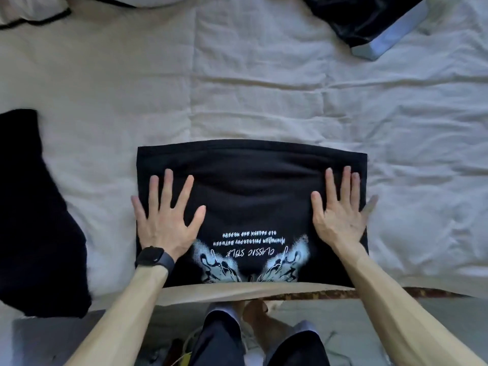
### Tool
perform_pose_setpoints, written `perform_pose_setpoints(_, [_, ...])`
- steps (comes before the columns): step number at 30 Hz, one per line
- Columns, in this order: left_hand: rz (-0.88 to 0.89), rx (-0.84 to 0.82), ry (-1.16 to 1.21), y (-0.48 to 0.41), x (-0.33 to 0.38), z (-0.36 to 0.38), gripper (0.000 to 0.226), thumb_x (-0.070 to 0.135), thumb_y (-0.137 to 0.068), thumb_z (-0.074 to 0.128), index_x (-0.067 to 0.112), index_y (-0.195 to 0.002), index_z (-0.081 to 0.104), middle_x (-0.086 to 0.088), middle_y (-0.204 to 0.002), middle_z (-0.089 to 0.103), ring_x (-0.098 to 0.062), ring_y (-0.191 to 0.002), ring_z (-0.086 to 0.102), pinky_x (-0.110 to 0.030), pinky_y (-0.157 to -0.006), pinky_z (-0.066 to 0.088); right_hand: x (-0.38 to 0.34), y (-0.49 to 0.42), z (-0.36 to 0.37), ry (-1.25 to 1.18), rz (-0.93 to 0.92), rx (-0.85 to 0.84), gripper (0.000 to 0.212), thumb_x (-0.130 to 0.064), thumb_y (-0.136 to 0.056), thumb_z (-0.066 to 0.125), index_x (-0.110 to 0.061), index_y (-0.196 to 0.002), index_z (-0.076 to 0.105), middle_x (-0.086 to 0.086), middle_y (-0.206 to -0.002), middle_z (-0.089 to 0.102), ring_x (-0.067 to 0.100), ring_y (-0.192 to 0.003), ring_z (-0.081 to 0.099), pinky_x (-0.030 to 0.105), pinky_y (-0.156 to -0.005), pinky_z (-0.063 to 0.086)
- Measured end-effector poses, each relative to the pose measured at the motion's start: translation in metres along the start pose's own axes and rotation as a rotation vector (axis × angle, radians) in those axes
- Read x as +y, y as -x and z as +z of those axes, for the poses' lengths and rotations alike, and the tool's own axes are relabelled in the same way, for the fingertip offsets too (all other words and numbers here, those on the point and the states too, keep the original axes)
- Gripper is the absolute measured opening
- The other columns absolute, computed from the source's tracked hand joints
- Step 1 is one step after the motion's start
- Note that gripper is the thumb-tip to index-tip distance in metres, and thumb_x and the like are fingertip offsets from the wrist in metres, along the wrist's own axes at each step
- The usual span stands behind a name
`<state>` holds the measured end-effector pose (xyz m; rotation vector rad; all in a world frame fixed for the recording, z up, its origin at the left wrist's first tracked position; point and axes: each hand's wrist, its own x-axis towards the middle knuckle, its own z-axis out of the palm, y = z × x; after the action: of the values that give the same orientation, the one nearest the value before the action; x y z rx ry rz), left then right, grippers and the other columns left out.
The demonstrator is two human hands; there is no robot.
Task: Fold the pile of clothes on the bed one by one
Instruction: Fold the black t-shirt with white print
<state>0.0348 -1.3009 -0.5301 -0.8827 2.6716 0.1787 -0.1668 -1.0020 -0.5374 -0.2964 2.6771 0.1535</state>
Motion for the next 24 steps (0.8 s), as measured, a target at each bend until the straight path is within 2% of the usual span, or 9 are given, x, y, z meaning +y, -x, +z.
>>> perform_pose_setpoints(3, [0.039,0.072,0.002,-0.020,0.013,-0.017,0.071,0.061,-0.094,0.031,0.038,-0.158,0.012,-0.001,-0.168,0.003,-0.029,-0.154,0.003,-0.064,-0.118,0.003,-0.010,-0.006,-0.016,-0.021,0.055,0.046,0.072,-0.061,-0.097,0.017,-0.034,-0.162,0.004,0.001,-0.169,-0.014,0.019,-0.155,-0.016,0.064,-0.120,-0.005])
perform_pose_setpoints(6, [0.194,0.056,0.036,-0.048,0.053,-0.023,0.069,0.063,-0.094,0.031,0.045,-0.157,0.010,0.002,-0.168,0.001,-0.029,-0.154,0.000,-0.063,-0.117,-0.002,-0.060,-0.004,-0.018,-0.111,-0.165,0.128,0.071,-0.059,-0.098,0.029,-0.037,-0.162,0.009,0.001,-0.170,-0.008,0.022,-0.157,-0.009,0.059,-0.120,-0.011])
perform_pose_setpoints(8, [0.166,0.006,0.028,-0.062,0.057,-0.018,0.069,0.070,-0.093,0.026,0.050,-0.155,0.005,0.004,-0.168,-0.003,-0.028,-0.154,-0.005,-0.062,-0.117,-0.007,-0.071,-0.013,-0.013,-0.089,-0.287,0.065,0.068,-0.063,-0.099,0.026,-0.044,-0.160,0.003,-0.003,-0.169,-0.012,0.020,-0.156,-0.013,0.055,-0.119,-0.016])
perform_pose_setpoints(11, [0.103,-0.020,0.017,-0.066,0.035,-0.013,0.072,0.075,-0.090,0.022,0.050,-0.155,0.002,0.001,-0.168,-0.002,-0.027,-0.154,-0.005,-0.058,-0.122,0.000,-0.023,-0.041,-0.011,-0.014,-0.225,0.039,0.068,-0.069,-0.096,0.021,-0.049,-0.158,0.000,-0.004,-0.170,-0.010,0.018,-0.156,-0.014,0.056,-0.121,-0.013])
perform_pose_setpoints(14, [-0.013,-0.040,-0.014,-0.056,0.039,-0.016,0.072,0.071,-0.093,0.018,0.045,-0.156,-0.002,-0.001,-0.168,-0.006,-0.026,-0.154,-0.007,-0.057,-0.121,-0.004,0.046,-0.052,-0.020,0.006,-0.075,0.011,0.065,-0.067,-0.098,0.016,-0.049,-0.158,-0.001,-0.001,-0.170,-0.012,0.019,-0.155,-0.015,0.060,-0.122,-0.010])
perform_pose_setpoints(16, [-0.069,-0.018,0.037,-0.037,0.070,-0.019,0.071,0.064,-0.096,0.020,0.036,-0.159,0.003,-0.003,-0.168,-0.005,-0.027,-0.154,-0.005,-0.060,-0.120,-0.001,0.081,-0.048,-0.026,-0.026,-0.030,-0.026,0.064,-0.064,-0.098,0.012,-0.048,-0.158,-0.003,0.000,-0.170,-0.015,0.018,-0.155,-0.019,0.060,-0.121,-0.010])
perform_pose_setpoints(20, [0.058,-0.045,0.177,0.045,0.167,0.001,0.065,0.057,-0.097,0.029,0.037,-0.158,0.020,-0.002,-0.168,0.005,-0.028,-0.154,0.006,-0.062,-0.119,0.010,0.129,-0.025,-0.023,-0.024,-0.136,-0.108,0.064,-0.061,-0.098,0.006,-0.045,-0.158,-0.010,-0.004,-0.164,-0.030,0.015,-0.150,-0.031,0.057,-0.121,-0.015])
perform_pose_setpoints(22, [-0.072,-0.075,0.312,0.096,0.224,0.021,0.063,0.054,-0.097,0.031,0.034,-0.156,0.029,-0.002,-0.167,0.013,-0.028,-0.153,0.012,-0.062,-0.118,0.016,0.146,-0.009,-0.018,-0.026,-0.213,-0.131,0.065,-0.060,-0.098,0.006,-0.043,-0.159,-0.010,-0.003,-0.164,-0.030,0.015,-0.150,-0.030,0.054,-0.121,-0.016])
perform_pose_setpoints(24, [-0.333,-0.054,0.510,0.141,0.279,0.031,0.062,0.049,-0.096,0.036,0.027,-0.154,0.035,-0.005,-0.164,0.022,-0.028,-0.148,0.024,-0.060,-0.114,0.029,0.159,0.006,-0.015,-0.030,-0.291,-0.162,0.062,-0.057,-0.102,0.010,-0.041,-0.160,-0.009,0.000,-0.167,-0.023,0.017,-0.152,-0.026,0.054,-0.121,-0.014])
